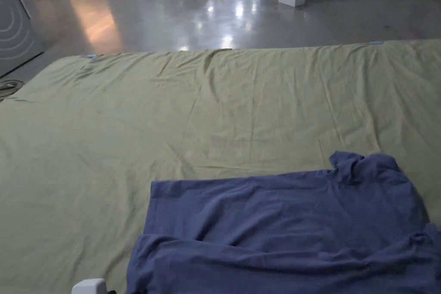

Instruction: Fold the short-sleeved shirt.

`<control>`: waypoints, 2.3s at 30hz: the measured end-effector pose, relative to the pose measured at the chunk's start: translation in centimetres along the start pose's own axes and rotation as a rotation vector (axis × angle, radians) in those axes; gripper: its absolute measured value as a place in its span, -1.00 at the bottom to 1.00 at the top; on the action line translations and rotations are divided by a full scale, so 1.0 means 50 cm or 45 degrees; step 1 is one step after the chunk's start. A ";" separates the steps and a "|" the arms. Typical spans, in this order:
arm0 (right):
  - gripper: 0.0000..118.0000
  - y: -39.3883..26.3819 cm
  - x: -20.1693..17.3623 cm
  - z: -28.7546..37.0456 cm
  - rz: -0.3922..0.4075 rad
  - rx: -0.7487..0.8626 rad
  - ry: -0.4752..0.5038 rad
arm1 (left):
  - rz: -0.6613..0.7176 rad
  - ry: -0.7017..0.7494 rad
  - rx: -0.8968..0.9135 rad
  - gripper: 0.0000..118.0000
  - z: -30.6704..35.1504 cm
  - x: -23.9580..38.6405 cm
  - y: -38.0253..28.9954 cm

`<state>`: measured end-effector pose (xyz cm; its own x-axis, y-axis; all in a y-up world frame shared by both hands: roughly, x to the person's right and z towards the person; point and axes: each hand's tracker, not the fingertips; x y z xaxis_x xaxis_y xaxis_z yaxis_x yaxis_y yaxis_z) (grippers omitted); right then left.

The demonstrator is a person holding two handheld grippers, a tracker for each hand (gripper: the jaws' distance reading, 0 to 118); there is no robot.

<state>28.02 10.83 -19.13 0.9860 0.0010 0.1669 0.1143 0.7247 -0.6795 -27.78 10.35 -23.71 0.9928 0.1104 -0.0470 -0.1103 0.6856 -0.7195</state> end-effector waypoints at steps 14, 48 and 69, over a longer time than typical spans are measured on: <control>0.04 0.115 -0.057 0.276 0.005 0.631 0.162 | -0.205 -0.092 0.807 0.71 0.344 0.113 0.106; -1.00 0.113 -0.081 0.211 0.078 0.413 0.314 | -0.102 -0.131 0.069 0.50 -0.181 0.069 0.382; -0.23 0.311 -0.013 -0.037 0.005 0.256 0.292 | -0.257 0.073 -0.341 -0.87 -0.449 0.117 0.424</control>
<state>29.39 20.82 -31.11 0.9907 -0.1352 -0.0166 0.1069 0.8468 -0.5211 -23.26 9.36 -54.77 0.9952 -0.0540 0.0814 0.0973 0.4753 -0.8744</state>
